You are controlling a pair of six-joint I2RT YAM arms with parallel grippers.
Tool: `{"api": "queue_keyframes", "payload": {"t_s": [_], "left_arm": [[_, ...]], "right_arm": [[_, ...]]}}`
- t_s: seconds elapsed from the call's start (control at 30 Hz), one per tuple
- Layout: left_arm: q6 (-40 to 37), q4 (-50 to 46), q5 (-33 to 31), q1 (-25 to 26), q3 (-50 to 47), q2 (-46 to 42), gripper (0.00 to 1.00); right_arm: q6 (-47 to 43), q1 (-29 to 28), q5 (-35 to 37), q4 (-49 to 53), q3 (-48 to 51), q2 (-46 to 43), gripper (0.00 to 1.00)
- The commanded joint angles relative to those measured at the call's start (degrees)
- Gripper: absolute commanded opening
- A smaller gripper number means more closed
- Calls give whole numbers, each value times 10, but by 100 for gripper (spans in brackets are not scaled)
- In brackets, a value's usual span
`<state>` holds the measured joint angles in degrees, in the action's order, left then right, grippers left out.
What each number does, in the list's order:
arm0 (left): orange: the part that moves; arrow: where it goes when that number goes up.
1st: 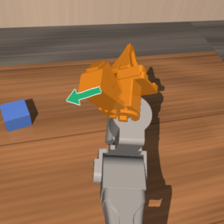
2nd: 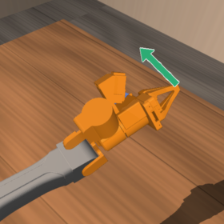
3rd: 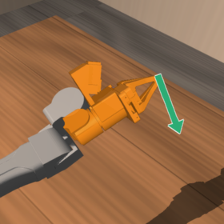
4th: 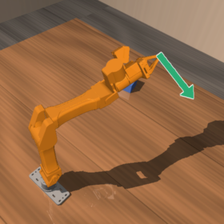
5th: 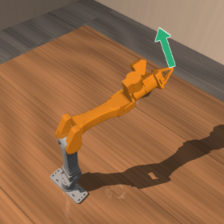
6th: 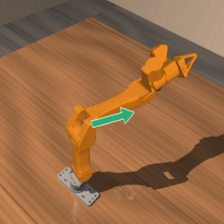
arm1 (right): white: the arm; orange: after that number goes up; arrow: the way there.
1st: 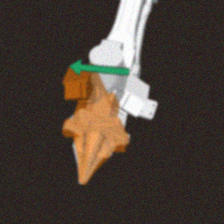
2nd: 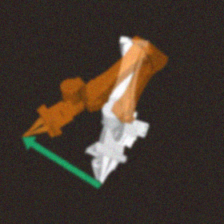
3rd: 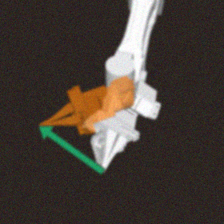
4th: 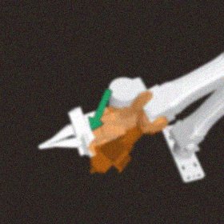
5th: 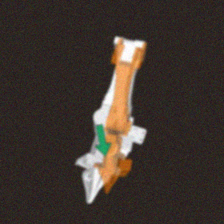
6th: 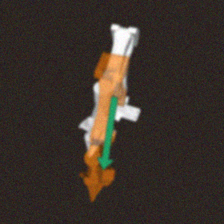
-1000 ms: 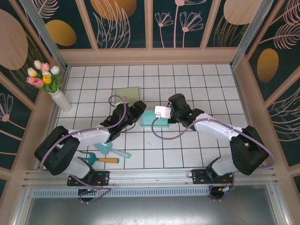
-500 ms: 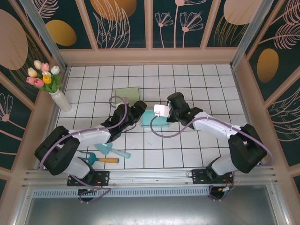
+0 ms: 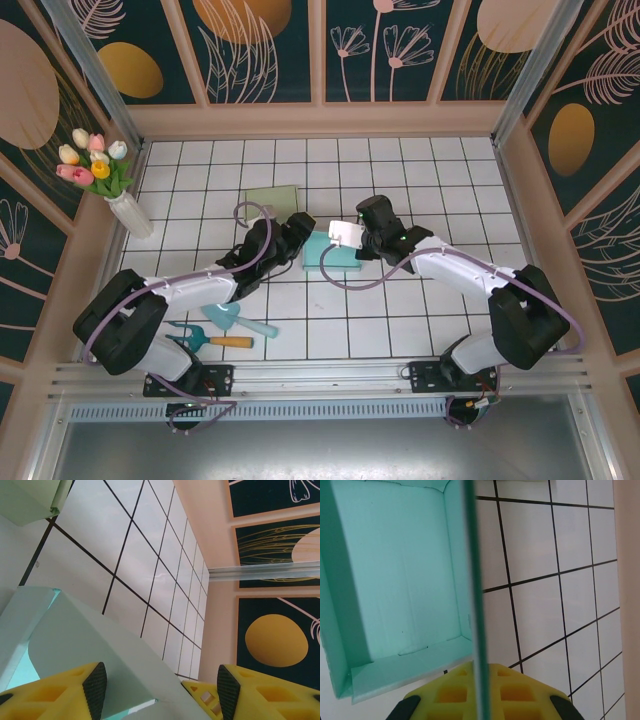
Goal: Fold the paper box
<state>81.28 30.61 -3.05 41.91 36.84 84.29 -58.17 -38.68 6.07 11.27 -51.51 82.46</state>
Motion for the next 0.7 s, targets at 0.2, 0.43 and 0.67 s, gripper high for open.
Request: {"api": "queue_keyframes", "payload": {"t_s": [0.2,0.43,0.67], "left_arm": [[-24,-37,16,19,70,7,64],[-70,-75,-17,14,80,16,65],[-83,-61,-7,-28,13,-17,64]], "right_arm": [[67,-9,21,-78,-10,-5,0],[28,-11,11,-88,26,-22,0],[10,-11,38,-86,40,2,0]]}}
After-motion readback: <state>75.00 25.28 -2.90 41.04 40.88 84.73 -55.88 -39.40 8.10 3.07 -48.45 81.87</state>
